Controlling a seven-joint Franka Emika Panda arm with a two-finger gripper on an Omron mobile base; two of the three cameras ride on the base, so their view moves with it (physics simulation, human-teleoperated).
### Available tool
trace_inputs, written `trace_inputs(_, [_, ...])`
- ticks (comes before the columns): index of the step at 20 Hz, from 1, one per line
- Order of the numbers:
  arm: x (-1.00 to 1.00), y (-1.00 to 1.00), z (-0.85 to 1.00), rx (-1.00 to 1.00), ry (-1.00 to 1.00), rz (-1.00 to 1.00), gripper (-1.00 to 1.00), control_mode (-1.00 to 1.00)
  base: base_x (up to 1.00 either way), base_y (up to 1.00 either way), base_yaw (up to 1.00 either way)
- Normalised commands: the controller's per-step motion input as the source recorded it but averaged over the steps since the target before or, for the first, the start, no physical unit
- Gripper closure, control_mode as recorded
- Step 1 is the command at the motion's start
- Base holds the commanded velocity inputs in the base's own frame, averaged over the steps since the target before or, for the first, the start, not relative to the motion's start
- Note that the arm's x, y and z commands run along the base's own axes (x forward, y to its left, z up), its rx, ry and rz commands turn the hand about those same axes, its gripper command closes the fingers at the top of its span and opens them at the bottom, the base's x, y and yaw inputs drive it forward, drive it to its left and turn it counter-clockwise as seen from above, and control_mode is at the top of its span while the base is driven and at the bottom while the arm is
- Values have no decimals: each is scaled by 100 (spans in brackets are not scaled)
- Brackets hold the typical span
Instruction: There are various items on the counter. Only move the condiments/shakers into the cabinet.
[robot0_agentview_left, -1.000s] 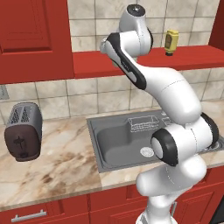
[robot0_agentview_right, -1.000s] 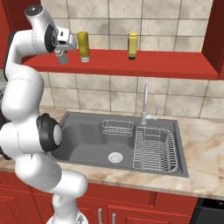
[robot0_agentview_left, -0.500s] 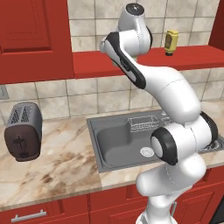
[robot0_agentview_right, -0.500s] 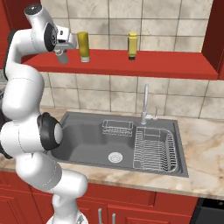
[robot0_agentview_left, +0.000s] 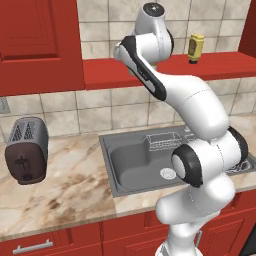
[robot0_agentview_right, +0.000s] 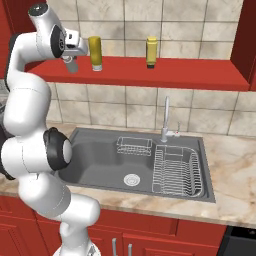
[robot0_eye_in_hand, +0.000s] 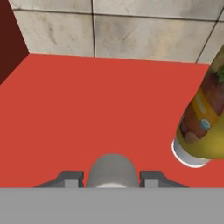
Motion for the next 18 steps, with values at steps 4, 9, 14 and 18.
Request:
trace_inputs(4, [29, 0, -2, -3, 0, 0, -100, -100, 0, 0, 0])
trace_inputs(9, [40, 0, -3, -4, 0, 0, -100, -100, 0, 0, 0])
trace_inputs(14, [10, 0, 0, -1, 0, 0, -100, -100, 0, 0, 0])
trace_inputs(18, [0, 0, 0, 0, 0, 0, -100, -100, 0, 0, 0])
